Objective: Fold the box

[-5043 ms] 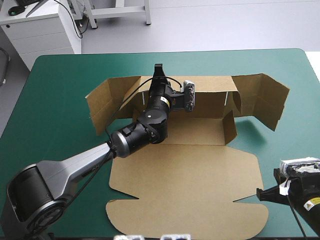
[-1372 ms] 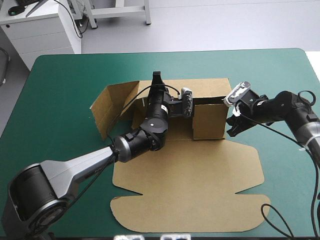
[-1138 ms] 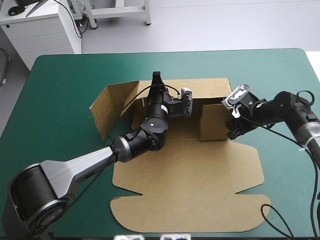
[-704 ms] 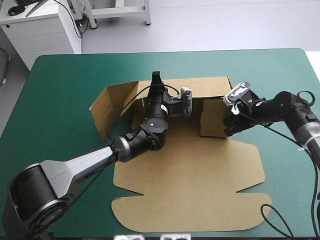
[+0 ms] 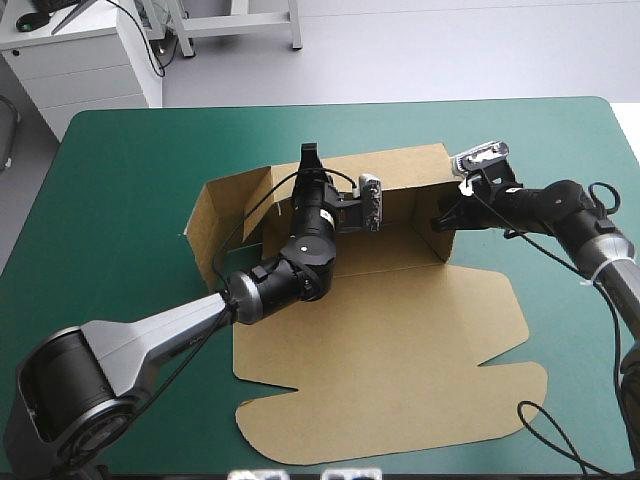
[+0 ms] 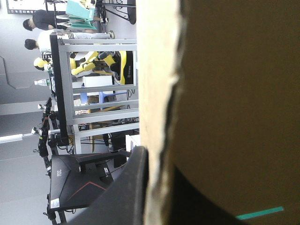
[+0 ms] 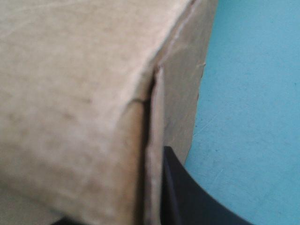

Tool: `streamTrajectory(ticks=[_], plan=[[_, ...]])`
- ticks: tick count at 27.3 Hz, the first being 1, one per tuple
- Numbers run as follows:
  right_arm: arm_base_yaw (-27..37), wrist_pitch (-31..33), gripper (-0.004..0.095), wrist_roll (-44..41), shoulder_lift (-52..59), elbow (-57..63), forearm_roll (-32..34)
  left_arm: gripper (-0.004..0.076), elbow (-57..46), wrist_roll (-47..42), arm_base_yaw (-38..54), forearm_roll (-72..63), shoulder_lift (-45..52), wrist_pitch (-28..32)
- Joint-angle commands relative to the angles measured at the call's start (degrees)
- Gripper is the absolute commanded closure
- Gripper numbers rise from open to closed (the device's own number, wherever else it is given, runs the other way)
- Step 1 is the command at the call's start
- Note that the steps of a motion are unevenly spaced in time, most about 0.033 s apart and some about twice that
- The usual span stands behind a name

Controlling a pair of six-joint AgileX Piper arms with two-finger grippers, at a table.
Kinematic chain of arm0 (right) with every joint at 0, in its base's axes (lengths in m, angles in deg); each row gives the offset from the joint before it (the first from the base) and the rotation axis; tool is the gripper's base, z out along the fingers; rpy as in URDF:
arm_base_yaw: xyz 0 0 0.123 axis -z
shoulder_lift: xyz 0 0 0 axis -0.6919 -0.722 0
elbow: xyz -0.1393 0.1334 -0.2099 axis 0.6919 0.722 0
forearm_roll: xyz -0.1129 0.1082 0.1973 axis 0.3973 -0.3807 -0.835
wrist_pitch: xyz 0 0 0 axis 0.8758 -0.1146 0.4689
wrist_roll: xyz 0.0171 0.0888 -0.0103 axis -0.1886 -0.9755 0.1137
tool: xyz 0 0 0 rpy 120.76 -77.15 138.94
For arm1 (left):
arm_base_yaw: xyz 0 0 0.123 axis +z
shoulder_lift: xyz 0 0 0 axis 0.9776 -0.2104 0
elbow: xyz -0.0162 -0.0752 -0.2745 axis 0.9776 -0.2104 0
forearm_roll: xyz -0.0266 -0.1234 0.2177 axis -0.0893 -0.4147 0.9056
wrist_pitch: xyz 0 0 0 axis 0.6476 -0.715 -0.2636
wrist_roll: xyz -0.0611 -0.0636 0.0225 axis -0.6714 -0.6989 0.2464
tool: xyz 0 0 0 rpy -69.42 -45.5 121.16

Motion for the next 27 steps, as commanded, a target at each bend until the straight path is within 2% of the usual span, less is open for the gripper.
streamTrajectory(ticks=[1,6,9,13,15,19,27], plan=[[-0.3,0.7,0.0908,0.0,1.6,-1.7,-3.9,0.0731,1.1,-1.0,-0.4,-1.2,2.0,-0.3],[-0.3,0.0,0.0907,-1.2,1.5,-1.7,-3.7,0.0715,1.1,-1.1,-0.4,-1.2,2.0,-0.2],[-0.3,-0.2,0.0907,-2.8,1.1,-1.7,-2.9,0.0641,1.1,-1.1,-0.4,-0.8,2.0,-0.1],[-0.3,-0.5,0.0907,-5.0,0.6,-1.7,-0.5,0.0484,1.1,-1.1,-0.4,-0.4,2.0,-0.3],[-0.3,-1.0,0.0907,-7.4,0.6,-1.7,1.8,0.0441,1.1,-1.1,-1.0,0.6,2.0,-0.8],[-0.3,-1.5,0.0907,-11.1,0.6,-1.7,5.2,0.0436,1.1,-1.1,-3.2,4.7,2.1,-2.9],[-0.3,-1.4,0.0907,-12.1,0.6,-1.7,5.6,0.0436,1.1,-1.8,-8.3,6.1,3.5,-5.2]])
